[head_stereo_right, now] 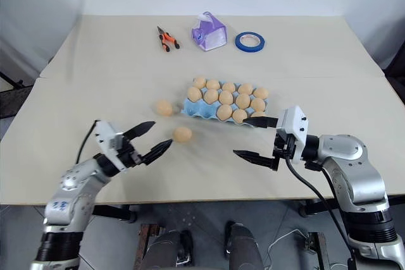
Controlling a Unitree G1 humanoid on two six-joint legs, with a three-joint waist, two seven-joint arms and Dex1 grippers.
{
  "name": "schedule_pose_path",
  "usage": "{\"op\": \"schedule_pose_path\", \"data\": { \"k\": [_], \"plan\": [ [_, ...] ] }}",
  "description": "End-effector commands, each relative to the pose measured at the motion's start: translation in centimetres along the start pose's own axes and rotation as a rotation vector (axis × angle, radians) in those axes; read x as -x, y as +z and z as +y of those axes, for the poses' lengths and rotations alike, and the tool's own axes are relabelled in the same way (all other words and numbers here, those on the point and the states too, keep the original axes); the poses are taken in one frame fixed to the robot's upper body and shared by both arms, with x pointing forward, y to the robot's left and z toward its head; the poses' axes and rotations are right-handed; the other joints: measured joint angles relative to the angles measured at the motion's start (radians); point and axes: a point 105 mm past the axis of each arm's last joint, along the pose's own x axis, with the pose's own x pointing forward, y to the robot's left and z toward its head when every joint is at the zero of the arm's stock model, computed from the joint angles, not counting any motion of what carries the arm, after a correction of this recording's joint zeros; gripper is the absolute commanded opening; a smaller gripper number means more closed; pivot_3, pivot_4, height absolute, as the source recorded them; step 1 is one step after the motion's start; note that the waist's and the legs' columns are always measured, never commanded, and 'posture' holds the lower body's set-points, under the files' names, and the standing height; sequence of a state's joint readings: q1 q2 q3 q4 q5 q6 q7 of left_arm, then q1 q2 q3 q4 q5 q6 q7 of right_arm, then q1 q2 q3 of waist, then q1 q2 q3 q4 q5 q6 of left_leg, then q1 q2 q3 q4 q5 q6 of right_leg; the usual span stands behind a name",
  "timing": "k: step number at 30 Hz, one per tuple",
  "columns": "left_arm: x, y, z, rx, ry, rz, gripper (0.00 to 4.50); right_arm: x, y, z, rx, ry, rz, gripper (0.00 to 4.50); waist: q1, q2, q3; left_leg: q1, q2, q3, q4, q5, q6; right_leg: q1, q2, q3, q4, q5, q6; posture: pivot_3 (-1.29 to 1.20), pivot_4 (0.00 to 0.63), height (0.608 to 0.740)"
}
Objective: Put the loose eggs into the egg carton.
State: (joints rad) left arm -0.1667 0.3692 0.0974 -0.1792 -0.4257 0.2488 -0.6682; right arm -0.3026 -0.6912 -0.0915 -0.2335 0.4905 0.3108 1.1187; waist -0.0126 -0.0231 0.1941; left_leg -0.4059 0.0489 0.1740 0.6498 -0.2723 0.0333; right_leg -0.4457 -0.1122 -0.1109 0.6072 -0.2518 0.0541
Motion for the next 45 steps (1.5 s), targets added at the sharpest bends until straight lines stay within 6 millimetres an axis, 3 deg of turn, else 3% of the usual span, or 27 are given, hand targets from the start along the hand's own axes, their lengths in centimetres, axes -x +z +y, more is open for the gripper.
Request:
{"op": "schedule_pose_path", "data": {
  "k": [1,6,12,15,21,23,27,31,41,45],
  "plan": [
    [-2.6,-0.6,0.2,-0.022,0.039,0.032,4.5,0.1,0.9,0.0,0.042,-0.015,-0.009,4.44,0.006,0.0,0.0,0.0,0.0,0.0,0.001,0.0,0.0,0.0,0.0,0.0,0.001,0.0,0.0,0.0,0.15,0.74],
    [-4.6,-2.3,0.6,-0.019,0.049,0.098,4.5,-0.1,1.0,0.0,0.045,-0.03,-0.013,4.44,0.011,0.0,0.0,0.0,0.0,0.0,0.003,0.0,0.001,0.001,0.0,0.0,0.003,0.0,0.0,0.0,0.15,0.74],
    [-5.2,-3.5,0.6,-0.029,0.031,0.163,4.5,-0.1,1.1,-0.2,0.052,-0.052,-0.013,4.44,0.013,0.0,0.0,0.0,0.0,0.0,0.003,0.0,0.002,0.0,0.0,-0.002,0.002,0.0,0.0,0.0,0.15,0.74],
    [-5.4,-3.6,0.9,-0.033,0.037,0.163,3.89,-0.1,1.1,-0.3,0.053,-0.06,-0.011,4.5,0.013,0.0,0.0,0.0,0.0,0.0,0.004,0.0,0.002,0.001,0.0,-0.003,0.003,0.0,0.0,0.0,0.15,0.74],
    [-5.8,-3.7,0.8,-0.017,0.013,0.16,1.98,-0.2,1.0,-0.6,0.057,-0.064,-0.003,4.5,0.013,0.0,0.0,0.0,0.0,0.0,0.005,0.0,0.002,0.001,0.0,-0.003,0.003,0.0,0.001,0.0,0.15,0.74],
    [-6.1,-3.6,0.5,-0.011,-0.003,0.154,1.71,-0.3,1.1,-0.8,0.061,-0.07,-0.003,4.5,0.013,0.0,0.0,0.0,0.0,0.0,0.004,0.0,0.002,0.001,0.0,-0.003,0.003,0.0,0.001,0.0,0.15,0.74],
    [-7.9,-0.5,-1.4,-0.022,-0.057,0.025,1.57,-0.2,1.2,-1.0,0.066,-0.078,-0.003,4.5,0.014,0.0,0.0,0.0,0.0,0.0,0.005,0.001,0.003,0.001,0.0,-0.003,0.003,0.0,0.001,0.0,0.15,0.74],
    [-10.1,1.5,-1.4,-0.033,-0.033,-0.04,1.57,-0.2,1.2,-1.0,0.07,-0.084,0.001,4.5,0.02,0.0,0.0,-0.002,0.0,-0.001,0.007,0.0,0.003,0.001,-0.001,-0.003,0.003,0.001,0.001,0.0,0.15,0.74],
    [-15.2,2.0,-0.8,-0.087,0.004,-0.035,1.57,-0.1,1.3,-0.9,0.076,-0.103,-0.007,4.5,0.02,0.0,0.0,-0.002,-0.001,-0.001,0.009,0.002,0.009,0.002,0.0,-0.009,0.003,0.001,0.002,0.0,0.15,0.74],
    [-16.2,1.7,-0.4,-0.099,0.02,-0.026,1.57,0.2,1.3,-0.9,0.077,-0.127,-0.007,4.5,0.021,0.0,0.0,-0.002,-0.001,-0.001,0.009,0.002,0.01,0.002,0.0,-0.01,0.003,0.002,0.003,0.0,0.15,0.74]
  ]
}}
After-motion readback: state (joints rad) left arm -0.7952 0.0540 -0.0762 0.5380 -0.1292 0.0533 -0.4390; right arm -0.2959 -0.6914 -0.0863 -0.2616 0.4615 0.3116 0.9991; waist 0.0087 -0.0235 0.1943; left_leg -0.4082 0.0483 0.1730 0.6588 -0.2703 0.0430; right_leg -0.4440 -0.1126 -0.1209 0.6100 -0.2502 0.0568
